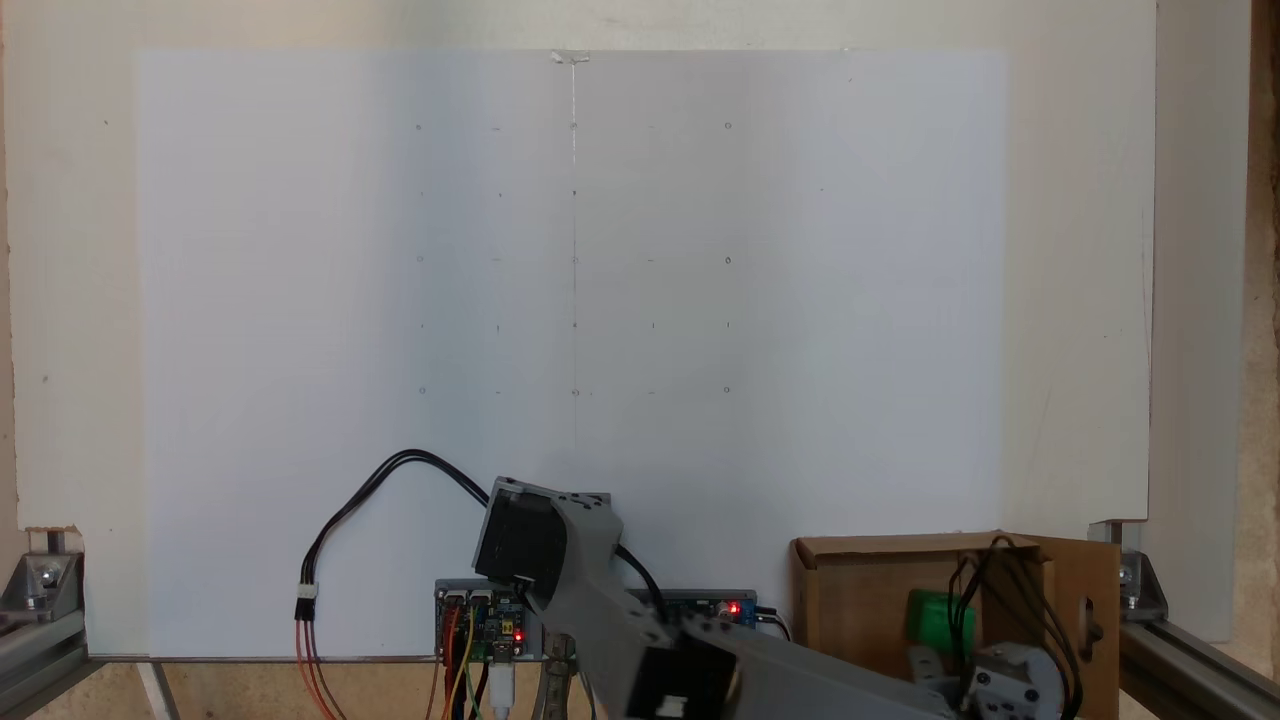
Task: Grasp a green dice and put it in the bin.
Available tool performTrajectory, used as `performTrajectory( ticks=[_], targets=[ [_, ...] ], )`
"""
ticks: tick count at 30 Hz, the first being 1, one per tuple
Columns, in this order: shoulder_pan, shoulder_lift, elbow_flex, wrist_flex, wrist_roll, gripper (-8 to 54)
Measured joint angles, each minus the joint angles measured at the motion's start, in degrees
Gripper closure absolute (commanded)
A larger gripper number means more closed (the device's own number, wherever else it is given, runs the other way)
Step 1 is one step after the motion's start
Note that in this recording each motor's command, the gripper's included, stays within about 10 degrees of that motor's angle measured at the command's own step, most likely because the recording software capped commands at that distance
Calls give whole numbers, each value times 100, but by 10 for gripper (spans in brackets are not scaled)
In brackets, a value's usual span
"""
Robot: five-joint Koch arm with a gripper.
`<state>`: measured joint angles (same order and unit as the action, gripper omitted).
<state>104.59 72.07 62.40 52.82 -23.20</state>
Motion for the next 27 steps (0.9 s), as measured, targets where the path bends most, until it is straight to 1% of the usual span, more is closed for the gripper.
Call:
performTrajectory(
  ticks=[4,7,11,16,20,25,27],
  targets=[
    [-1134,1187,-9,9,958,12],
    [-2364,1784,-9,18,1635,11],
    [-4034,2329,0,18,2118,11],
    [-6100,2584,35,9,2417,8],
    [-7752,3208,967,-272,2487,10],
    [-9756,3894,2531,-1503,2514,11],
    [-10213,4140,3059,-2013,2514,12]
  ],
)
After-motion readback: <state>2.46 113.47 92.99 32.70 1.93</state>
